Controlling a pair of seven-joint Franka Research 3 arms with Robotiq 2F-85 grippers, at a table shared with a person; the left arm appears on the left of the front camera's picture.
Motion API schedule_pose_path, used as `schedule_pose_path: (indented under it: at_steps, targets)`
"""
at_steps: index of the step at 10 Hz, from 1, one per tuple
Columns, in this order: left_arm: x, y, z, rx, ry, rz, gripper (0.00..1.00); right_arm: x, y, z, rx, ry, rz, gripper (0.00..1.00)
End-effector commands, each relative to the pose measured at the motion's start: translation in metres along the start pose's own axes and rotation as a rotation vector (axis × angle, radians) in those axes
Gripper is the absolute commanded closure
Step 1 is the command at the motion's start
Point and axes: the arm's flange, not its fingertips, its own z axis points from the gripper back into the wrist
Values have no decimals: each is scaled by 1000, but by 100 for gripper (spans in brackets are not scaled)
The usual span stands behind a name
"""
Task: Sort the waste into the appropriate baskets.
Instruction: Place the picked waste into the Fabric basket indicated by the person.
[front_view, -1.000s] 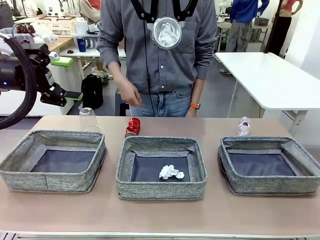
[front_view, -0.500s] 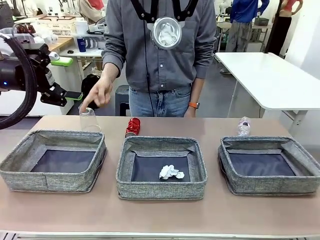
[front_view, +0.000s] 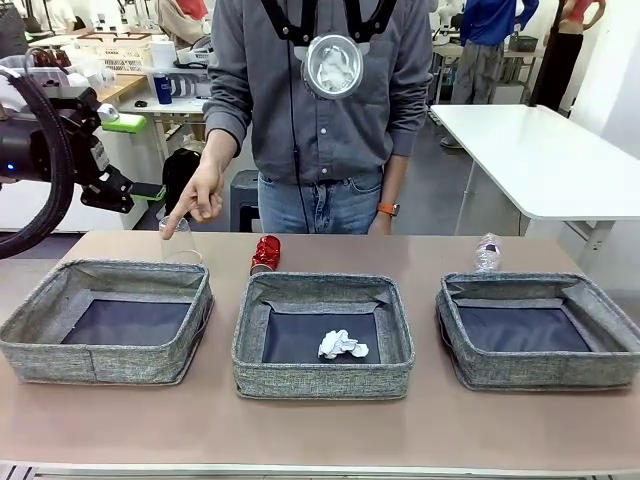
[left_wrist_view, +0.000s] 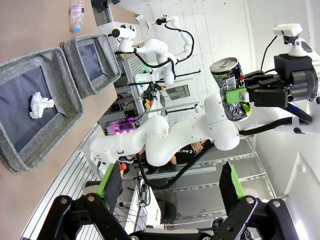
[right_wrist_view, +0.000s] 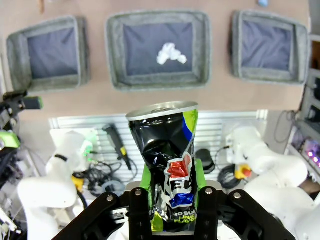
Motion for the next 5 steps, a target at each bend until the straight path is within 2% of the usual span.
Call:
schedule_pose_path:
  at_steps: [1,2,3,4,5]
  targets:
    - [0,0,0,0,0,0,0,0,0,0,0,0,0,64]
    - [-7,-5,5,115,16,-34,0,2,6,-8,-35,-27,82,64]
    - [-14,-3,18,162,70,-35,0,9,21,-18,-60,-68,163,64]
    - [-24,6,44,269,58,9,0,20,49,-32,-55,-130,288,64]
    - [-33,10,78,317,6,63,0,34,84,-47,-88,-147,368,64]
